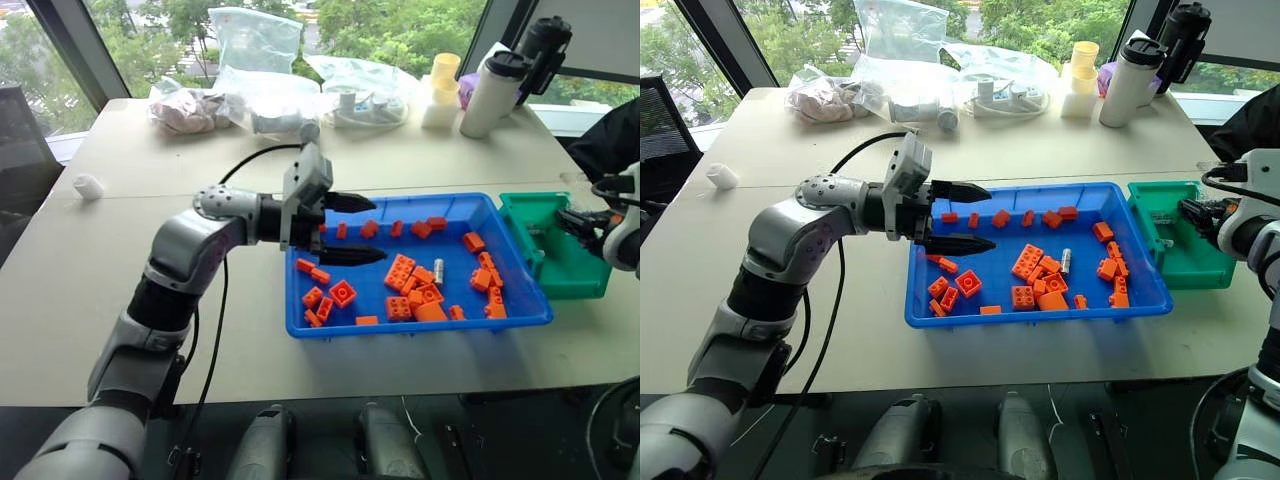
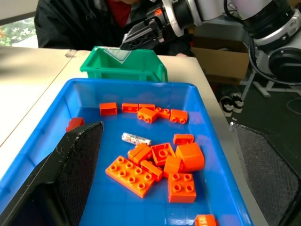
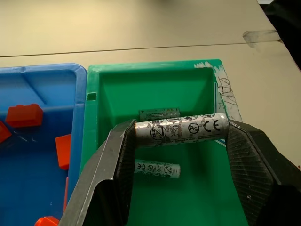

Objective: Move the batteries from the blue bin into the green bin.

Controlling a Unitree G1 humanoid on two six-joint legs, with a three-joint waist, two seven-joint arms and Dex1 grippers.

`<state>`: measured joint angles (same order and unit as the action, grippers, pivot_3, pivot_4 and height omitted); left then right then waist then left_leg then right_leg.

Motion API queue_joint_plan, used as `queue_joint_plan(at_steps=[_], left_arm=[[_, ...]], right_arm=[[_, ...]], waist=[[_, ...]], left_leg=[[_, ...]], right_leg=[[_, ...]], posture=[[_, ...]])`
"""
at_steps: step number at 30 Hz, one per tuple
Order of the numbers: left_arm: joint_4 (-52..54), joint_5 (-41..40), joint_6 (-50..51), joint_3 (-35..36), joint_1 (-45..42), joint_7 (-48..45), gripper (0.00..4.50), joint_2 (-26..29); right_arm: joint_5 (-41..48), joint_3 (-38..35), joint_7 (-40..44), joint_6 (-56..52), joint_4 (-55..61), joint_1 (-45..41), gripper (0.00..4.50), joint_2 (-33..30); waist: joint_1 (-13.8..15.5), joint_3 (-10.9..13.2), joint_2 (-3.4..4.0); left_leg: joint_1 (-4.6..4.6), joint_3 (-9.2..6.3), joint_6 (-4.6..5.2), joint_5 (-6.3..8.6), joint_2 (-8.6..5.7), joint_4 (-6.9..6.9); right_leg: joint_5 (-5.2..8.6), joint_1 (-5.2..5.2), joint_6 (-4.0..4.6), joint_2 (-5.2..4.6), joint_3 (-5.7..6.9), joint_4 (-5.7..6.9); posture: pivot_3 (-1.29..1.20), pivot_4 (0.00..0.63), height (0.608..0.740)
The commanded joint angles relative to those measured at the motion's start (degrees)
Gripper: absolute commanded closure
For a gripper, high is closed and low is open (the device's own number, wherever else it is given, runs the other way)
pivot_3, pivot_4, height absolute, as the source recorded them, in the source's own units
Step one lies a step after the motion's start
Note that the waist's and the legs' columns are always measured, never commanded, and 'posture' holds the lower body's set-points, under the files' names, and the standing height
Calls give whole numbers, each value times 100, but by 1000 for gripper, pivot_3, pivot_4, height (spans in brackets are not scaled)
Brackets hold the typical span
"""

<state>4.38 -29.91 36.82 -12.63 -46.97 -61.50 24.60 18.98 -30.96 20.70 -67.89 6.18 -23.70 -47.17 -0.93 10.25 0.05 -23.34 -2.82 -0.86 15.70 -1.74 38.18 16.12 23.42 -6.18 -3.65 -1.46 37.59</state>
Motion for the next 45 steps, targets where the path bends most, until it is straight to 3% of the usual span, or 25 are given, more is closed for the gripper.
queue_joint_plan(at_steps=[1,4,8,9,17,21,24,30,36,45], left_arm=[[107,52,-71,37,11,-47,0,48],[151,89,-43,44,72,-38,0,73],[243,106,-2,60,144,2,0,109],[269,99,17,66,140,12,0,109],[410,46,126,146,199,-10,0,295],[533,8,214,145,261,-116,0,509],[564,25,219,136,280,-144,0,580],[670,32,243,132,336,-52,0,589],[895,23,306,191,531,106,0,666],[979,66,291,107,630,223,0,684]], right_arm=[[-49,-92,-77,238,-116,0,2317,16],[-76,-46,-105,385,-316,-1,2317,38],[-190,113,-171,761,-739,-76,337,20],[-202,158,-185,815,-792,-117,43,8],[-11,218,105,1130,-465,-349,43,-215],[805,605,1070,593,497,-267,43,-415],[1192,1034,1239,-101,1037,-206,43,-429],[1119,1469,475,-947,1020,-474,43,351],[880,1215,-506,-2056,1132,-782,43,1619],[538,1344,-1104,-2461,1515,-600,43,2159]], waist=[[12,0,0],[19,0,0],[18,0,0],[18,0,0],[21,0,1],[-13,1,4],[3,1,2],[40,2,1],[12,2,1],[22,1,2]], left_leg=[[0,0,0,0,0,1],[0,2,0,0,-1,1],[0,2,0,0,-1,1],[0,2,0,0,-1,1],[-1,2,0,0,-1,1],[0,0,0,0,5,0],[3,-3,0,0,9,0],[-2,-6,0,0,4,3],[-4,-9,-1,0,4,1],[-6,-11,-3,-1,-1,0]], right_leg=[[0,0,0,-1,0,0],[0,0,0,-2,-1,0],[0,0,0,-2,-1,0],[0,0,0,-1,-1,0],[0,0,0,-2,-1,-1],[0,1,0,6,-1,-1],[0,-3,0,9,1,-1],[0,-3,0,0,3,-4],[0,4,1,1,3,-1],[0,6,1,-2,4,1]], posture=[[0,150,740],[0,150,740],[0,150,740],[0,150,740],[0,150,740],[0,150,740],[0,150,740],[0,150,740],[0,150,740],[0,150,740]])
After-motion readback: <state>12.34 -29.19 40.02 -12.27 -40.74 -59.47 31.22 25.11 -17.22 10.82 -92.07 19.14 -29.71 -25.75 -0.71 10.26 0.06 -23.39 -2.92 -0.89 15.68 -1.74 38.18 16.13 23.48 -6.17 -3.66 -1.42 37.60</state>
